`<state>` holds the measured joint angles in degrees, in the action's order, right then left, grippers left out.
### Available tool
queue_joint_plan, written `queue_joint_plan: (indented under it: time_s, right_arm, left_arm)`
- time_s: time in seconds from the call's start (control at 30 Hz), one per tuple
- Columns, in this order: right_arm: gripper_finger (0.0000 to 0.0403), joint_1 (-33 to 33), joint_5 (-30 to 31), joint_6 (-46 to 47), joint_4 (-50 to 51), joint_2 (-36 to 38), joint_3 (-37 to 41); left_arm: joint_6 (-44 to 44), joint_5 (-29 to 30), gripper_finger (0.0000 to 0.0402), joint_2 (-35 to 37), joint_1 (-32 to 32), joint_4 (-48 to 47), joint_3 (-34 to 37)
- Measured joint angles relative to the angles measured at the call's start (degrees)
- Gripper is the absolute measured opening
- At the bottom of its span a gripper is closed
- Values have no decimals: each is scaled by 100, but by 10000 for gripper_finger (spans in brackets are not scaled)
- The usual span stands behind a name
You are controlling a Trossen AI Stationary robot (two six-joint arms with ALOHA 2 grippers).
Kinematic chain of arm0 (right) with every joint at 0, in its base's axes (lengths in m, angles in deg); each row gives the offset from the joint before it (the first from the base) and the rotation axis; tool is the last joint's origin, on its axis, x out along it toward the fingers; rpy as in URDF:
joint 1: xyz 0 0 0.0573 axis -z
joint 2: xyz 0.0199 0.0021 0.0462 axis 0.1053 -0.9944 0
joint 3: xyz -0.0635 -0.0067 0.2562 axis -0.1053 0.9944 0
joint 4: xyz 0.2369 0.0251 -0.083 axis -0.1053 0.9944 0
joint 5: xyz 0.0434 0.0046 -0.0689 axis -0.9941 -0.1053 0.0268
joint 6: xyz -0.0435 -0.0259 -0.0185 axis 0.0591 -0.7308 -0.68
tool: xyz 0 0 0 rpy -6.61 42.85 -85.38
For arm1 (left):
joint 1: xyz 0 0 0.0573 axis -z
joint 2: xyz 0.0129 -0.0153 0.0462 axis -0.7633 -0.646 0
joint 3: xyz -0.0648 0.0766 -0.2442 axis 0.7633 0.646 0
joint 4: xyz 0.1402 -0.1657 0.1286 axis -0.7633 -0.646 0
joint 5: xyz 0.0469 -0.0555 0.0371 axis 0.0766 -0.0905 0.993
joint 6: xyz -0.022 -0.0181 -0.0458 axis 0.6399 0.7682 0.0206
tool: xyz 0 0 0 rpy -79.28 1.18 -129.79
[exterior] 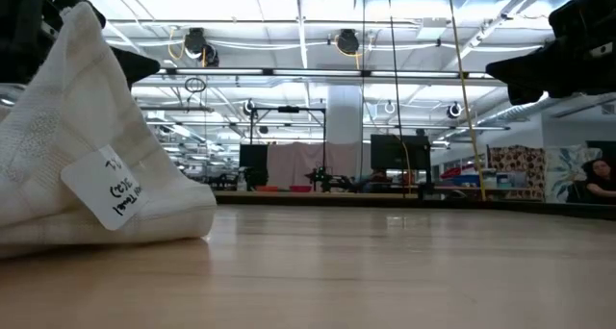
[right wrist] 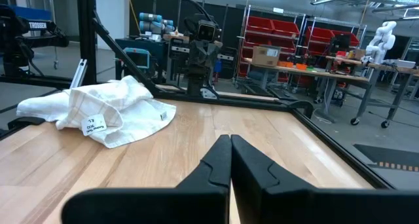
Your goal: Roll towel
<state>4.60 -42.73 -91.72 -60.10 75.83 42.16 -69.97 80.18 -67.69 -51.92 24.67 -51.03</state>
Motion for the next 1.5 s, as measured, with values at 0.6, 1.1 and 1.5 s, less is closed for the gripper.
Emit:
queue_joint_plan:
  time_s: [0.6,1.1,1.5]
  right_arm:
    - [0,2,0,0,0,0,2]
    - [0,-1,8,2,-47,2,0]
    - [0,-20,-193,731,-26,-2,-67]
  left_arm:
    - [0,1,22,0,0,-1,-1]
    - [1,0,22,0,0,-1,-1]
    - [1,2,22,0,-1,10,0]
